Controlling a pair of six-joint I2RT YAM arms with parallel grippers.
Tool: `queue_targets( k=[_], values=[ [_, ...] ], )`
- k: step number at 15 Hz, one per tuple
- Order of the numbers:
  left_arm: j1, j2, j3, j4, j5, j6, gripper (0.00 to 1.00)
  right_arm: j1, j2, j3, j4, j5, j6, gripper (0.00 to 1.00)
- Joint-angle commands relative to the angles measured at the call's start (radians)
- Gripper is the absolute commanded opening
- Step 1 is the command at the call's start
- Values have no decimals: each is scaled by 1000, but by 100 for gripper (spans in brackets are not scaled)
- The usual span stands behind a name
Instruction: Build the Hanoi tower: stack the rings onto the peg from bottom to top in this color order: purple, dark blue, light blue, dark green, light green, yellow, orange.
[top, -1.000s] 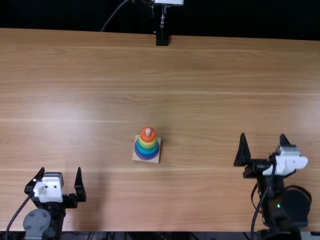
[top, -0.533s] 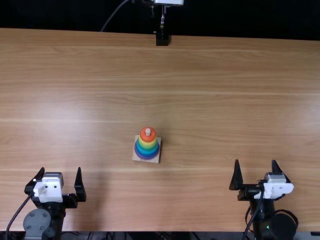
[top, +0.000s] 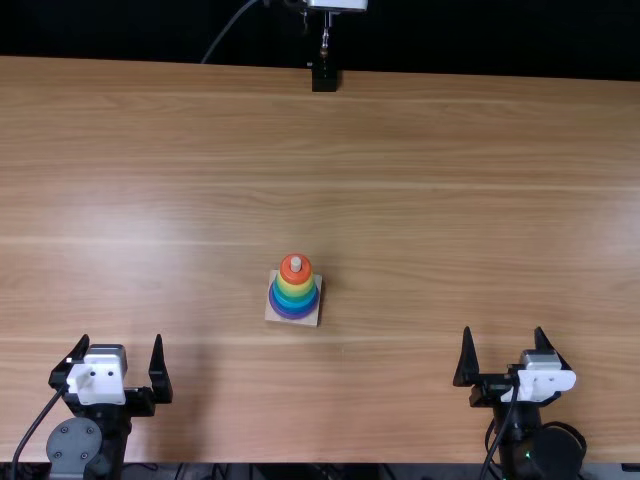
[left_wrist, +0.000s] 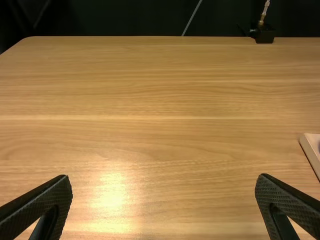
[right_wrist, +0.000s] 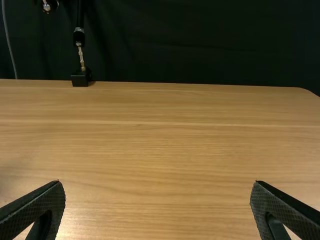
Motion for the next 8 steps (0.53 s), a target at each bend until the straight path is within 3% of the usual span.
queue_targets(
  k=[1, 3, 8],
  values=[
    [7, -11, -107, -81, -7, 2, 100, -7, -13, -33, -84, -11, 3, 100],
    [7, -11, -107, -81, -7, 2, 100, -8, -13, -33, -176, -13, 2, 100],
    [7, -11, -107, -81, -7, 2, 100, -10, -13, -33, -187, -13, -2, 100]
  ],
)
